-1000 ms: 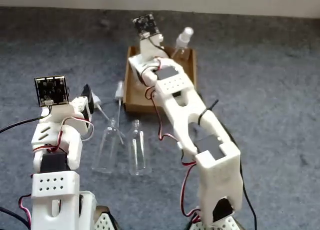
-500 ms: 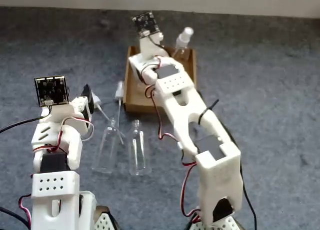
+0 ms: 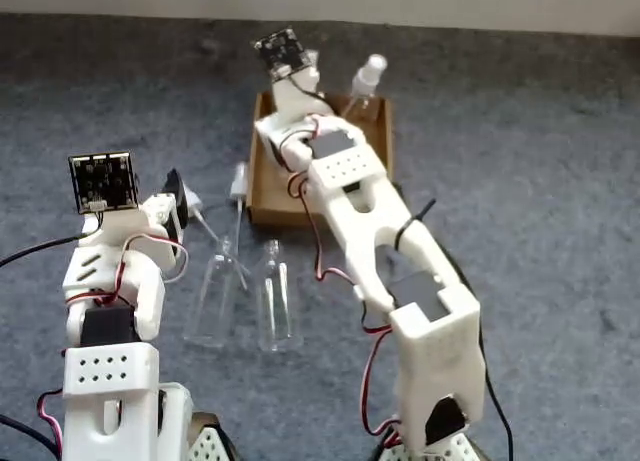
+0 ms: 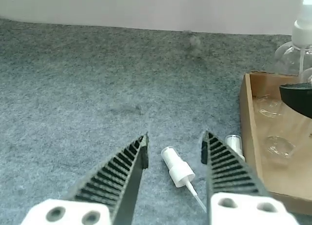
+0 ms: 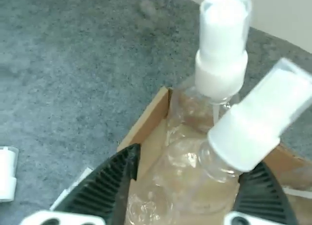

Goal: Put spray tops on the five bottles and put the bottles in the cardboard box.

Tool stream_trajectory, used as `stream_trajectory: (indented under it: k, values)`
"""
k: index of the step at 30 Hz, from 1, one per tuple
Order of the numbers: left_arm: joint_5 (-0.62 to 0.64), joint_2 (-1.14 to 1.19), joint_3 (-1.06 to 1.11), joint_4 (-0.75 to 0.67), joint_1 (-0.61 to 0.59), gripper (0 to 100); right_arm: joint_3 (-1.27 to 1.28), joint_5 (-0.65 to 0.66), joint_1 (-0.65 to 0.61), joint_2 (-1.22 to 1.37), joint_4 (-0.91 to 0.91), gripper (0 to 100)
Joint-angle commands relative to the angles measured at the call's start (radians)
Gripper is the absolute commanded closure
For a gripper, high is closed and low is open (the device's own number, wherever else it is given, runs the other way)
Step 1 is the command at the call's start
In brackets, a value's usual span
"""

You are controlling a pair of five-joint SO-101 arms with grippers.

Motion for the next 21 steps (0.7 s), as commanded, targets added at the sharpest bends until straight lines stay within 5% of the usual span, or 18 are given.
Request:
stream_trajectory:
  k: [1, 10, 21]
  values:
    - [0.002, 0.010, -0.004, -0.020, 0.016, 86, -0.065, 0.011, -0.010, -0.031, 0.007, 73.5]
    - [0.002, 0.010, -0.004, -0.020, 0.016, 86, -0.065, 0.011, -0.008, -0.031, 0.007, 85.2]
    - [0.002, 0.010, -0.004, -0.020, 0.016, 86, -0.056, 0.009, -0.005, -0.117, 0.007, 86.8]
